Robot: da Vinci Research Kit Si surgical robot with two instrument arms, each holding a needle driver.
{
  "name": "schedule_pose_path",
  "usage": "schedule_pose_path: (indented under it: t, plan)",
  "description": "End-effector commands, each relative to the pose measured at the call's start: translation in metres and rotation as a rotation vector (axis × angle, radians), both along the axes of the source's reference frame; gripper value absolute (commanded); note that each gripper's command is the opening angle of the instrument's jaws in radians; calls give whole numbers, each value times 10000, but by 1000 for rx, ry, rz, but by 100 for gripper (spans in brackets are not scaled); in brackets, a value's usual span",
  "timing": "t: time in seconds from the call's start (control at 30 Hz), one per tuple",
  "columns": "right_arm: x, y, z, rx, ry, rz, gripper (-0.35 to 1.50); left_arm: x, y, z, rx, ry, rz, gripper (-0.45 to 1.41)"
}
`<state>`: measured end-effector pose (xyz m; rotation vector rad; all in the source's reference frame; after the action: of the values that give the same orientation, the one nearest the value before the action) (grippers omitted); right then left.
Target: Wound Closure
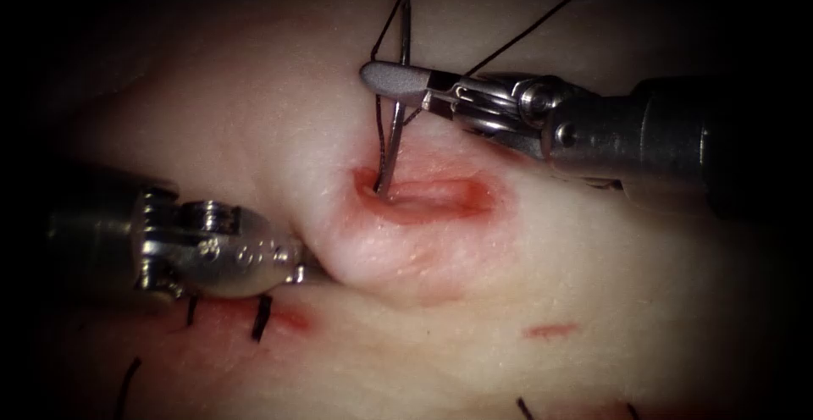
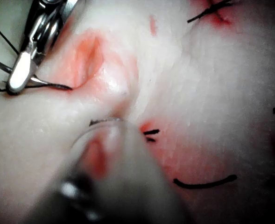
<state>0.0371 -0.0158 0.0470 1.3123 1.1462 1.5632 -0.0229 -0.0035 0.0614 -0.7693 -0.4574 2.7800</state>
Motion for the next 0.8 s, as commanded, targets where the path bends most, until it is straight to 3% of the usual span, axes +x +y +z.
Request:
schedule_pose_path:
  t: [0.03, 0.3, 0.8]
  plan:
    - [10, 1, -1, 11, 11, -2, -35, -5, -2, 6, 0, -1, 0, -33]
    - [20, -21, -18, 39, 44, -28, -35, -5, -2, 6, -1, 0, 0, -35]
    - [18, -36, -27, 65, 57, -37, -35, -4, -2, 6, -1, -1, 1, -37]
